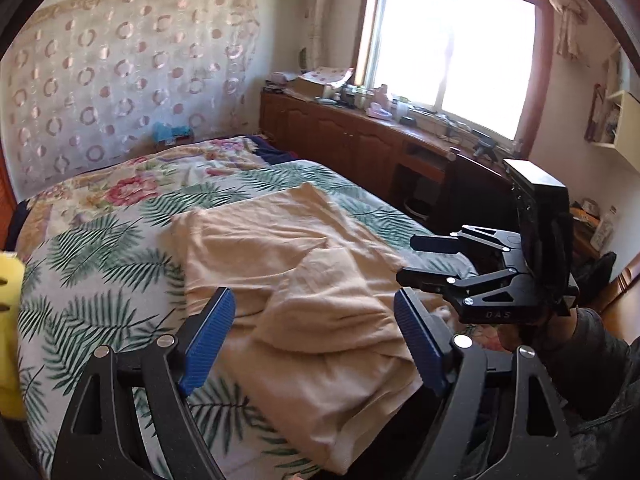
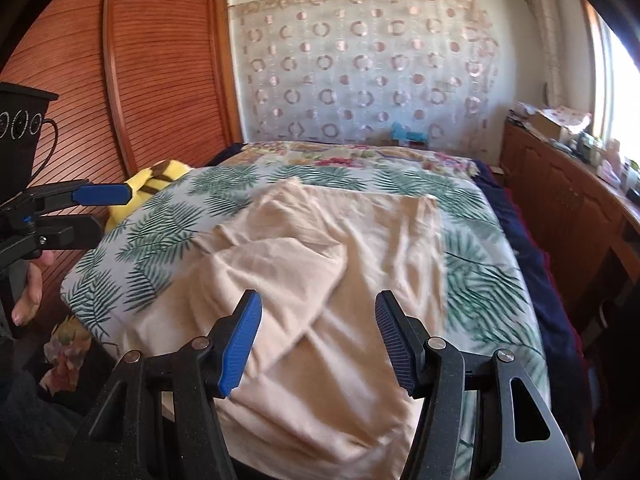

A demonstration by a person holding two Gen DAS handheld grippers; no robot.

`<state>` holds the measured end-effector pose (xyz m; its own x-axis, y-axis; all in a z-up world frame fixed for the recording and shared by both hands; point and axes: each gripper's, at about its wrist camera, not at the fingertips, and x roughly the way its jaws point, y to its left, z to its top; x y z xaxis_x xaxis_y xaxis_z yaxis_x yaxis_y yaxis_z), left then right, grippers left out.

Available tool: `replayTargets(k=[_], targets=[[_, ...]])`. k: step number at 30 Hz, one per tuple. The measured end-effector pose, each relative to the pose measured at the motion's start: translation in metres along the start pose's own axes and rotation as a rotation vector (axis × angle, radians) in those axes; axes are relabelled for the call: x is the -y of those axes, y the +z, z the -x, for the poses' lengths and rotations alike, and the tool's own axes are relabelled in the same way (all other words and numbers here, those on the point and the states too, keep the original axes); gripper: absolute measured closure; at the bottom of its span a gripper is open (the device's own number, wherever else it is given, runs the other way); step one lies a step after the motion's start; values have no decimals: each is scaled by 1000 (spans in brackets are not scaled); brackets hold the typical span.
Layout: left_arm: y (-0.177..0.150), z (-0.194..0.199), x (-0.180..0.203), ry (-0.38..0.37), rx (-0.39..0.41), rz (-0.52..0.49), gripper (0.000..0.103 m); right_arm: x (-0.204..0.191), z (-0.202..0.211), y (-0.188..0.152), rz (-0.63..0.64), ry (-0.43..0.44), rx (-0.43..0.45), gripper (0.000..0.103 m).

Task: Fold small clothes
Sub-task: 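Fold the corner over the shirt and open the left gripper, then grasp the shirt edge with the right gripper and fold it over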

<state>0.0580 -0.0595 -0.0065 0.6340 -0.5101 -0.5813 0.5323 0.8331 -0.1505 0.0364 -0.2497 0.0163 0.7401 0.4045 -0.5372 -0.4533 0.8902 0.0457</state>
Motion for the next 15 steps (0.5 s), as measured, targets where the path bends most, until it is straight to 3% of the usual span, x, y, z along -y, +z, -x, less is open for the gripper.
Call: replayTargets(k=[8,15], targets=[[-22,11,-42,118,2,96,21,-45,-57,25,118,128,-63,42],[-32,7,-54,140,-6,122,21,-57,-95,29,208,107,-168,42]])
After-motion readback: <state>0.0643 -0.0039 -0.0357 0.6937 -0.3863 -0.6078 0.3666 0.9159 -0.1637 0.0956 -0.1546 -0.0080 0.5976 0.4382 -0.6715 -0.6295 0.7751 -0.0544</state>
